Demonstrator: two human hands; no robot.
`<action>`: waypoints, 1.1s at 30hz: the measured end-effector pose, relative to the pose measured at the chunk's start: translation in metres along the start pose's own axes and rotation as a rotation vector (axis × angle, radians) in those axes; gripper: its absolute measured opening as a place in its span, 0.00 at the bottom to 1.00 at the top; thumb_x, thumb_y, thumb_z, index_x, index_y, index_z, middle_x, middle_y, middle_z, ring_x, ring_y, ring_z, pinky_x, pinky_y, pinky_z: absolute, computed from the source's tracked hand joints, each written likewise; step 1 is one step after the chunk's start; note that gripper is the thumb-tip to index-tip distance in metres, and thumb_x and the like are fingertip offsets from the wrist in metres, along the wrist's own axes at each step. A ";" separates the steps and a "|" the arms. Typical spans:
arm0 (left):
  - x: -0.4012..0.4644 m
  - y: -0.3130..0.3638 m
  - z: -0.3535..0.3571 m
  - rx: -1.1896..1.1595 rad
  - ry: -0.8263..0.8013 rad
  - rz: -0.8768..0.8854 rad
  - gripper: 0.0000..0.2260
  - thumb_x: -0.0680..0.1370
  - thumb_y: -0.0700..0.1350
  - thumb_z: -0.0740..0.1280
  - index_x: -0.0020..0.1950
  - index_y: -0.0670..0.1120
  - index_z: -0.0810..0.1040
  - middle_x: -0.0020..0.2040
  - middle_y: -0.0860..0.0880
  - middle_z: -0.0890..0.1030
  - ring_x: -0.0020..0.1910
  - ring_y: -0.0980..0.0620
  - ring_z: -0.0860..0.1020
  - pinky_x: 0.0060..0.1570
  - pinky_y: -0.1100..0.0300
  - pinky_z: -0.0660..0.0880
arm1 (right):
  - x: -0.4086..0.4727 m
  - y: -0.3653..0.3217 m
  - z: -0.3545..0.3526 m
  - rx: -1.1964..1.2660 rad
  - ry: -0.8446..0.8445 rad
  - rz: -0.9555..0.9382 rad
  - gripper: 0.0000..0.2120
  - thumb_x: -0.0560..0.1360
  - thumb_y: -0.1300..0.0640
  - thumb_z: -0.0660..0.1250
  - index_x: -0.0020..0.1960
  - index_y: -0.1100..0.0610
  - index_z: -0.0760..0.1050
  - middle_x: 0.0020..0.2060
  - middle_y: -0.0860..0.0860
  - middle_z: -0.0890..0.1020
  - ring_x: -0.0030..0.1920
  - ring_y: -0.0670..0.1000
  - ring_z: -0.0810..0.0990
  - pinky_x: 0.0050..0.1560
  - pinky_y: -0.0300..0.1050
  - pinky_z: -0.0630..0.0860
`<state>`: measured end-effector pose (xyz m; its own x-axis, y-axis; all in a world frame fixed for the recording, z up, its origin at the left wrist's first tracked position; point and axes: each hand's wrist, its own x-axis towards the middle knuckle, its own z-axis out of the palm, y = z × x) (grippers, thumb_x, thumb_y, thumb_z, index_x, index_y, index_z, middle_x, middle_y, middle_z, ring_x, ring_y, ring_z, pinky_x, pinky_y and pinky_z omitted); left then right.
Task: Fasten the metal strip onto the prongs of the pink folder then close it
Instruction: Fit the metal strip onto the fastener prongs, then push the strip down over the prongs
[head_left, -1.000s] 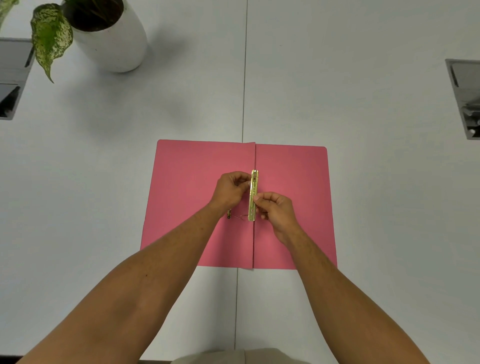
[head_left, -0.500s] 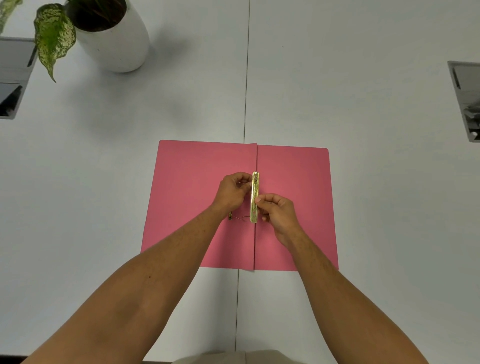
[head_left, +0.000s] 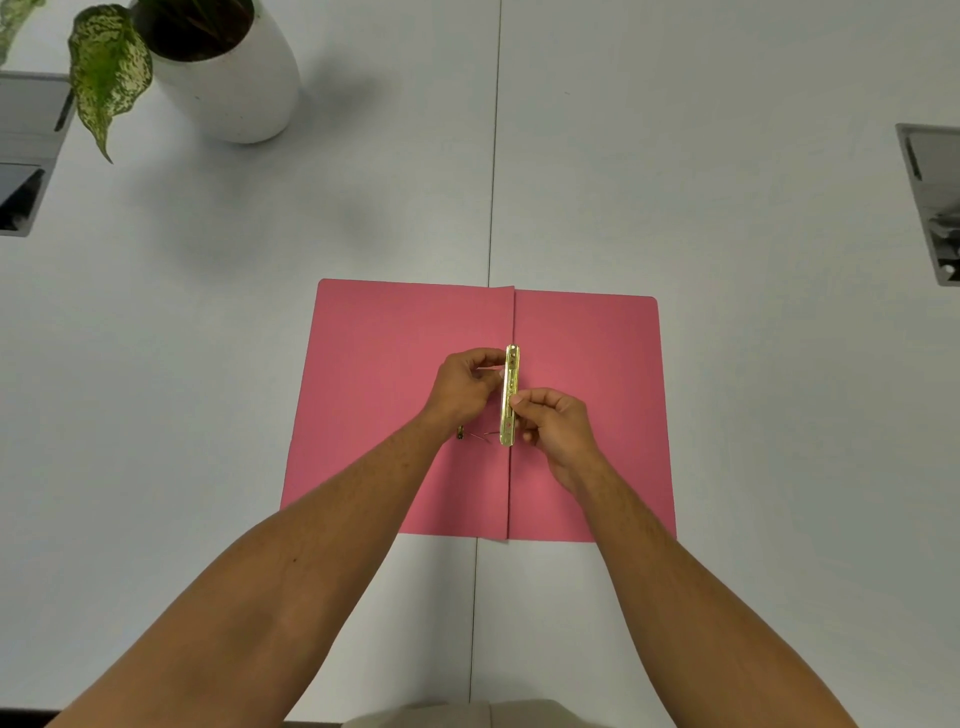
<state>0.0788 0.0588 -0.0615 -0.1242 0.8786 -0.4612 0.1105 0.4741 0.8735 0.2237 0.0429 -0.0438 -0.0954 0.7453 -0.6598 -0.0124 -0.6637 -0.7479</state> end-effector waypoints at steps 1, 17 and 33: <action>-0.003 -0.001 -0.002 -0.004 0.000 0.002 0.12 0.76 0.38 0.68 0.59 0.44 0.81 0.54 0.50 0.82 0.51 0.53 0.81 0.53 0.60 0.77 | 0.000 -0.001 0.000 0.010 -0.001 0.001 0.04 0.72 0.66 0.70 0.41 0.59 0.81 0.33 0.54 0.82 0.29 0.47 0.76 0.30 0.40 0.70; -0.067 -0.053 -0.004 -0.105 -0.077 0.027 0.08 0.74 0.32 0.69 0.51 0.40 0.82 0.43 0.37 0.84 0.42 0.46 0.80 0.48 0.56 0.78 | 0.000 -0.009 0.006 0.014 -0.004 0.028 0.02 0.72 0.66 0.70 0.43 0.61 0.80 0.32 0.53 0.82 0.29 0.46 0.77 0.31 0.40 0.71; -0.054 -0.047 0.016 -0.162 0.011 0.040 0.08 0.74 0.35 0.69 0.47 0.47 0.84 0.42 0.41 0.84 0.38 0.47 0.79 0.43 0.54 0.78 | 0.003 -0.016 0.001 -0.032 -0.002 0.037 0.04 0.72 0.66 0.69 0.41 0.60 0.80 0.30 0.51 0.81 0.27 0.45 0.77 0.32 0.40 0.70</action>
<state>0.0961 -0.0104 -0.0800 -0.1340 0.8955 -0.4243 -0.0446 0.4223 0.9053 0.2229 0.0557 -0.0339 -0.0976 0.7200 -0.6870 0.0233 -0.6885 -0.7249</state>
